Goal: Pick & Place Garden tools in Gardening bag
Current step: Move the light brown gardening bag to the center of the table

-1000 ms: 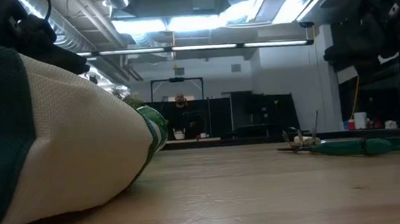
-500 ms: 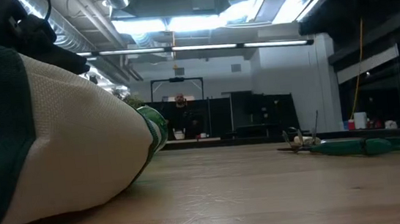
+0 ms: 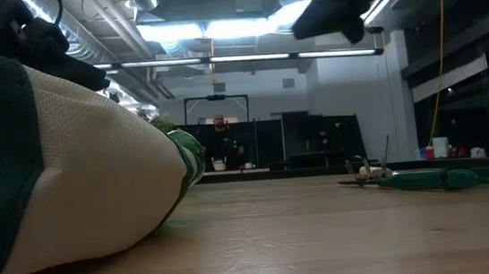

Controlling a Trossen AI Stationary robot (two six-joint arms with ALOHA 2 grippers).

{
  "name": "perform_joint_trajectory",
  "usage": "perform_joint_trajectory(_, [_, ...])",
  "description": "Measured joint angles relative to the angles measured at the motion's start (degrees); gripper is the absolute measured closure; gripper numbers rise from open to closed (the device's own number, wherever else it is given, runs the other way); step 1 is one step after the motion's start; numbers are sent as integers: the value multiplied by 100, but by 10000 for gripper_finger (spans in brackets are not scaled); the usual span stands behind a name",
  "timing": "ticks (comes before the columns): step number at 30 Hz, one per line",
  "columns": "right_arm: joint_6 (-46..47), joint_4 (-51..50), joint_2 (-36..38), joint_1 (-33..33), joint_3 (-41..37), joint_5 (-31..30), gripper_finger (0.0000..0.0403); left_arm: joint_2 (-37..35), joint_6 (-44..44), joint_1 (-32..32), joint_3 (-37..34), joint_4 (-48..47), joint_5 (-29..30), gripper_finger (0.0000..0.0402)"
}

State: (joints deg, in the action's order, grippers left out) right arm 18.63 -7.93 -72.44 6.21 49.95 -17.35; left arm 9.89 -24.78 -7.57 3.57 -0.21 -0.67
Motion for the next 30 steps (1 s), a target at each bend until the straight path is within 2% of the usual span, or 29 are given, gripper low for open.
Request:
perform_joint_trajectory(3, [-168, -2, -321, -28, 166, 65, 336, 0, -2, -2, 0, 0, 0, 329])
perform_joint_trajectory(6, [-815, -1, -577, -25, 282, 539, 336, 0, 0, -1, 0, 0, 0, 329])
perform_joint_trajectory(10, [-2249, -25, -959, 48, 388, 1907, 336, 0, -1, 0, 0, 0, -2, 329])
perform_joint_trajectory(13, [-2482, -20, -1166, 131, 457, 2876, 336, 0, -1, 0, 0, -2, -2, 329])
perform_joint_trajectory(15, [-2396, -60, -1274, 171, 526, 3298, 336, 0, 1, 0, -1, 0, -2, 329])
perform_joint_trajectory(20, [-1880, -87, -1682, 172, 882, 2915, 336, 0, -1, 0, 0, -2, -2, 329])
perform_joint_trajectory(24, [-1555, -85, -2132, 228, 1312, 2928, 336, 0, 1, 0, 0, -2, 0, 329])
perform_joint_trajectory(30, [-407, 13, -2834, 383, 1856, 2961, 336, 0, 1, 0, 0, -2, 0, 329])
